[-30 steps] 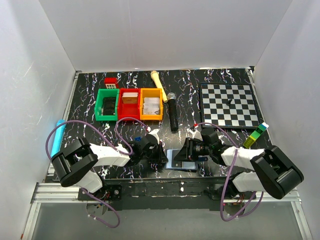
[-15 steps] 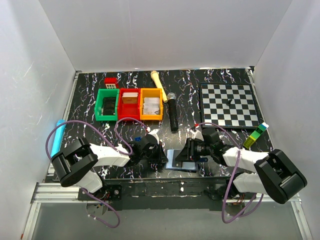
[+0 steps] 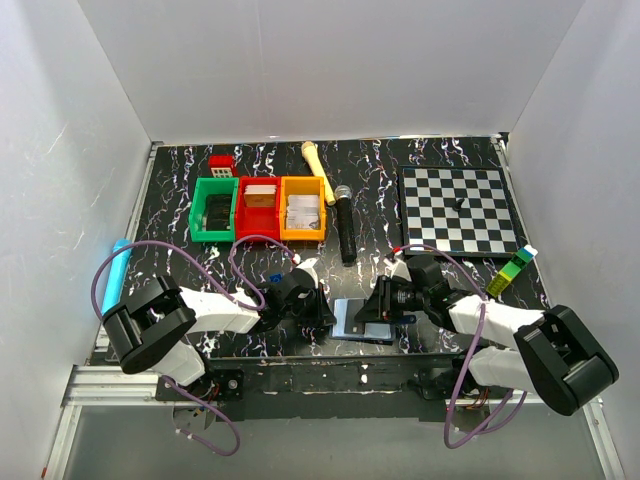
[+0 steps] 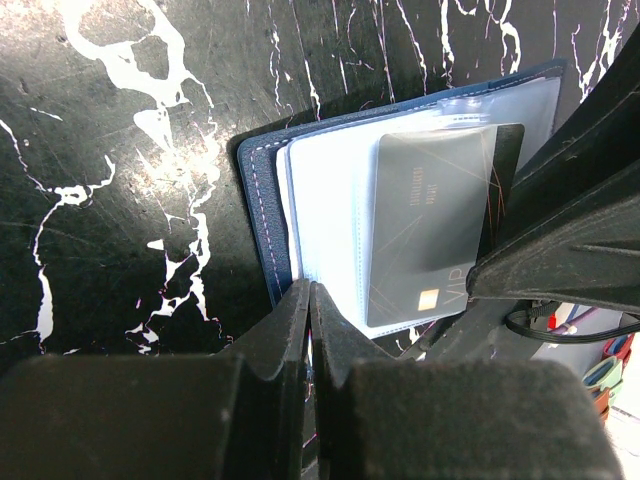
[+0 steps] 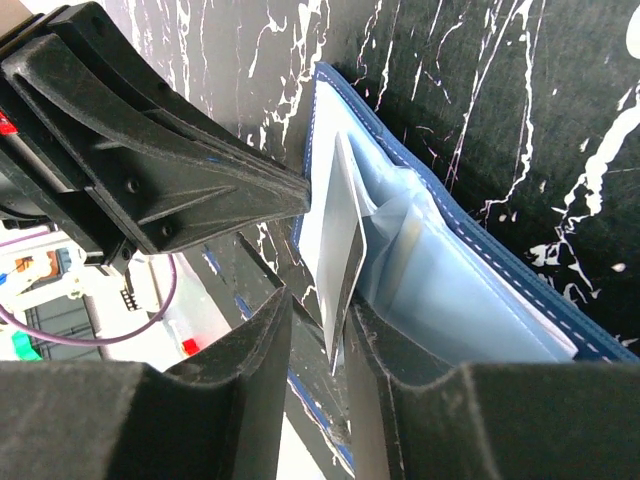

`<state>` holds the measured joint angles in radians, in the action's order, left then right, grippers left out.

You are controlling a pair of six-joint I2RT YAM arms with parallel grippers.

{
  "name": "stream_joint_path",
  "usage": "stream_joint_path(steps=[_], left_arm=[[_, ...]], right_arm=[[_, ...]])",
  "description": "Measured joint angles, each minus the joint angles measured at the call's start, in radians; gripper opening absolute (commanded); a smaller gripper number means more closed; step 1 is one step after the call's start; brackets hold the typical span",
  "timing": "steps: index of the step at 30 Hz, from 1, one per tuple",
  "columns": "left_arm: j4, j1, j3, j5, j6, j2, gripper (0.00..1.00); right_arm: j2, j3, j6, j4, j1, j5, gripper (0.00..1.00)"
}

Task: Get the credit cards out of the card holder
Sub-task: Remove the credit card from the card holder.

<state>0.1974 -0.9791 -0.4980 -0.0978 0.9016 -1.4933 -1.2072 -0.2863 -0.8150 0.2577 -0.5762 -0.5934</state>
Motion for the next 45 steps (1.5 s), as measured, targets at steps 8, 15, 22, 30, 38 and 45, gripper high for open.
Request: stream_joint_path(steps=[8, 15, 22, 30, 38, 45], left_arm=[[0.002, 0.0, 0.0, 0.0, 0.0, -0.002, 0.0], [0.003, 0.0, 0.0, 0.0, 0.0, -0.004, 0.0], [0.01, 0.0, 0.0, -0.002, 0.0, -0.008, 0.0], [0.013, 0.0, 0.0, -0.003, 0.0, -0.008, 0.0], [0.016, 0.0, 0.0, -0.003, 0.0, -0.01, 0.0], [0.017, 0.0, 0.001, -0.003, 0.0, -0.01, 0.0]], right_arm=[[0.027, 0.0, 0.008, -0.027, 0.012, 0.0, 0.28], [0.042, -0.002, 0.01, -0.041, 0.021, -0.001, 0.25], [0.055, -0.008, 0.019, -0.062, 0.034, -0.001, 0.24], [0.068, -0.009, 0.032, -0.084, 0.046, -0.005, 0.23], [0.076, -0.011, 0.034, -0.092, 0.053, -0.005, 0.21], [0.077, -0.011, 0.035, -0.093, 0.055, -0.006, 0.14]])
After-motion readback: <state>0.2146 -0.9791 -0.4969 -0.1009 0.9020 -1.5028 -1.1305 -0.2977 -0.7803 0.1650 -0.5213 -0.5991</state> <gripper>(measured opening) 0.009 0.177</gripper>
